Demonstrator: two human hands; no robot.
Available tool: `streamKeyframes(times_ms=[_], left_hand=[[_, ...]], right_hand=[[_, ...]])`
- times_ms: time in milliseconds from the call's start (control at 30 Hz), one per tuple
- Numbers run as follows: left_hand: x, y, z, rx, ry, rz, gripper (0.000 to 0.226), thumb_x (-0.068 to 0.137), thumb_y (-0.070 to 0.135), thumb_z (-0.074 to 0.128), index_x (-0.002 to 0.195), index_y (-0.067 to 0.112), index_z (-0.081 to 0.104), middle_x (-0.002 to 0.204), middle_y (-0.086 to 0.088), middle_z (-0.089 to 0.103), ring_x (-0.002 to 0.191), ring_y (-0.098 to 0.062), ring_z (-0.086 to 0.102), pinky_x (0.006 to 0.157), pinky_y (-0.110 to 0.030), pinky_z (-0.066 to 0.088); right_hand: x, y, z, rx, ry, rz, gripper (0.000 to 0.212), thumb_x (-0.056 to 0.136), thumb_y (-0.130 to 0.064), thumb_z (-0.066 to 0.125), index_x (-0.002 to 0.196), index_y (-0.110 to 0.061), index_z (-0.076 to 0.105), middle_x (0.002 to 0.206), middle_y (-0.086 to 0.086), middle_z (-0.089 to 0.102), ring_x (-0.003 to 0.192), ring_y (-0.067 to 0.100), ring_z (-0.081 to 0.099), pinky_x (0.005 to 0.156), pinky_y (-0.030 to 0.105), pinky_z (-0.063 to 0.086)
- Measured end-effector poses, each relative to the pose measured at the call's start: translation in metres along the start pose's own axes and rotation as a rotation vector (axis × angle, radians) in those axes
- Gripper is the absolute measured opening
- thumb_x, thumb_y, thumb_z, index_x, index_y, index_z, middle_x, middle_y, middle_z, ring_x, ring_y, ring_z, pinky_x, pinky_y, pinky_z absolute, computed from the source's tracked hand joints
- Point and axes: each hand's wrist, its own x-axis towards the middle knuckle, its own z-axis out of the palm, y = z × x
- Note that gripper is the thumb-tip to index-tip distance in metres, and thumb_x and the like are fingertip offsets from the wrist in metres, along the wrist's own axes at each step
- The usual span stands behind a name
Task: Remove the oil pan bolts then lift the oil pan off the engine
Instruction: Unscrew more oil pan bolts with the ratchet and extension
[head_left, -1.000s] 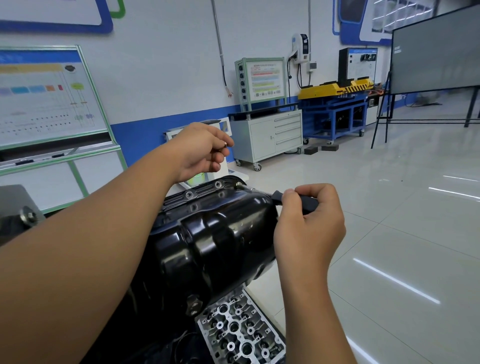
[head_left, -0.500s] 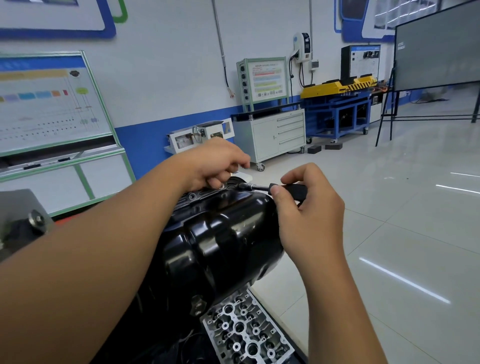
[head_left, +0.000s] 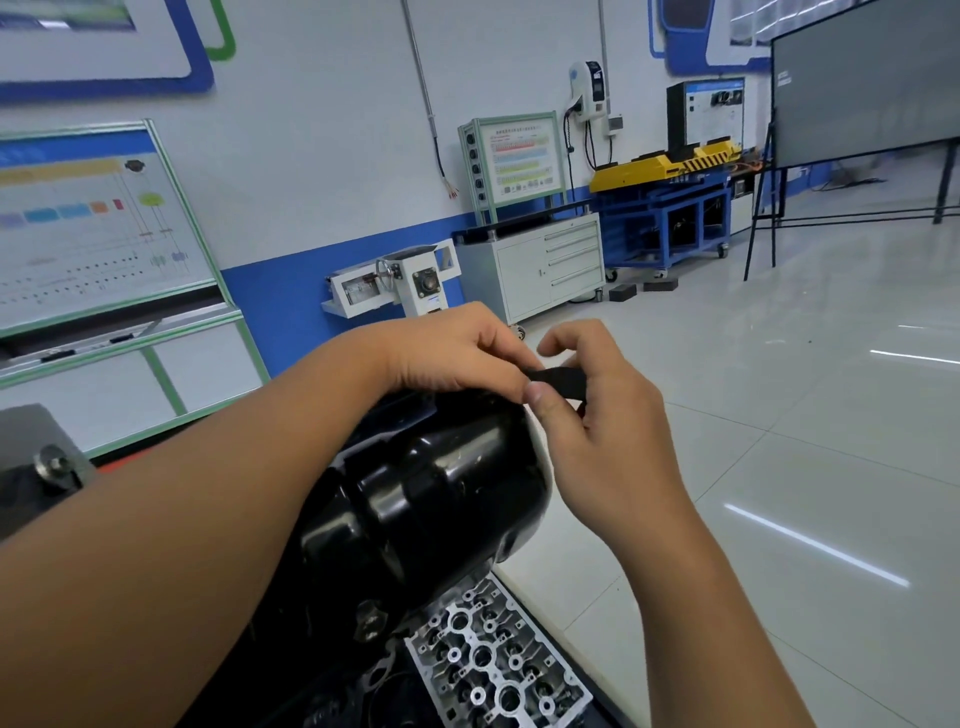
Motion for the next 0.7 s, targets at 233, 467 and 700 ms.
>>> streamKeyframes(times_ms=[233,467,700], left_hand=[[0.002,0.0,0.001,0.094,-0.001,-0.041,0.023,0.088,0.058,0.064,0.078,0.038,0.07,0.065,0.02,0.058,0.062,0.0,0.052,0.064,-0.018,0.041],[0.002,-0.002,0.002,0.009,0.026,-0.041,0.024,0.09,0.047,0.061,0.067,0.044,0.068,0.056,0.02,0.05,0.054,0.0,0.044,0.057,-0.012,0.037],[0.003,-0.008,0.0,-0.07,0.018,-0.014,0.023,0.082,0.058,0.064,0.069,0.041,0.071,0.056,0.02,0.052,0.052,0.002,0.045,0.055,-0.009,0.036]], right_hand=[[-0.012,0.0,-0.008,0.358,0.01,0.288,0.036,0.076,-0.064,0.065,0.102,-0.057,0.043,0.095,-0.021,0.065,0.068,0.004,0.061,0.062,0.025,0.046],[-0.029,0.03,-0.013,1.15,0.299,0.812,0.048,0.063,0.009,0.034,0.1,-0.021,0.046,0.095,0.016,0.05,0.056,0.022,0.047,0.048,0.031,0.038],[-0.039,0.05,-0.019,1.804,0.544,0.862,0.04,0.077,0.011,0.06,0.114,-0.002,0.055,0.105,0.025,0.068,0.076,0.023,0.074,0.06,0.026,0.059]])
